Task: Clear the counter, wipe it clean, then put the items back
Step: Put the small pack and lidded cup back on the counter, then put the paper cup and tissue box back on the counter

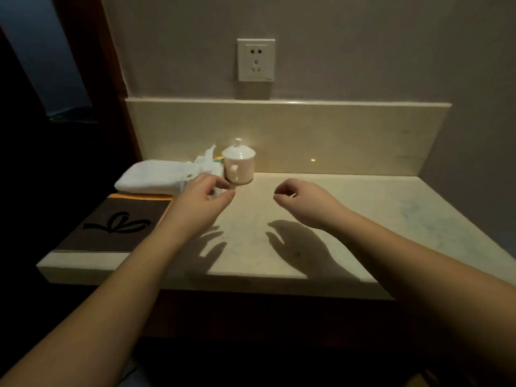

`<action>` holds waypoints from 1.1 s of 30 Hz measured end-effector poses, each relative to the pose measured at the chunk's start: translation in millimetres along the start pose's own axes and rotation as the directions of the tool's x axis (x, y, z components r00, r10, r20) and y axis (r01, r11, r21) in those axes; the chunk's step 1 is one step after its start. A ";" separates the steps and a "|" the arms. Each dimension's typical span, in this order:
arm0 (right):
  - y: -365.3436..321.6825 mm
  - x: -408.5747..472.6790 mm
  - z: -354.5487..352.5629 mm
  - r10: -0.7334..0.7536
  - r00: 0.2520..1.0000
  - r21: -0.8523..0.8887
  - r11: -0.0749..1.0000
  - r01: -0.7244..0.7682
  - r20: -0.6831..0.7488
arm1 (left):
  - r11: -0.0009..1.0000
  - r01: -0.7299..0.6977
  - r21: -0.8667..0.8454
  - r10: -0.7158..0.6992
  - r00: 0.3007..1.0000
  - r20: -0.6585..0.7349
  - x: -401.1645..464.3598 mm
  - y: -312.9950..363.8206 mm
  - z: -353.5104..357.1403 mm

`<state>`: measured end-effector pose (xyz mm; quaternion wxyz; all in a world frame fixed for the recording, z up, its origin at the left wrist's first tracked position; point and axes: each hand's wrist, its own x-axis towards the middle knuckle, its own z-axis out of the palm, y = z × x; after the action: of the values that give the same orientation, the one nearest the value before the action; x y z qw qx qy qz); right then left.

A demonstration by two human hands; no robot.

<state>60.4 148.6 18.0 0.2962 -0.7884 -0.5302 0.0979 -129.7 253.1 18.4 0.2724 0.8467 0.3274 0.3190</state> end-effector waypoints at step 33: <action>403.0 -571.7 -100.5 0.766 0.643 0.028 0.643 -0.766 -0.001 | 0.933 -0.350 -0.078 0.255 0.496 0.830 -291.5 311.5 491.2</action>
<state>181.7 -504.7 -222.4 0.2403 -0.9354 -0.1443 0.2156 172.1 -281.6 -196.7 0.2904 0.9522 0.0221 -0.0916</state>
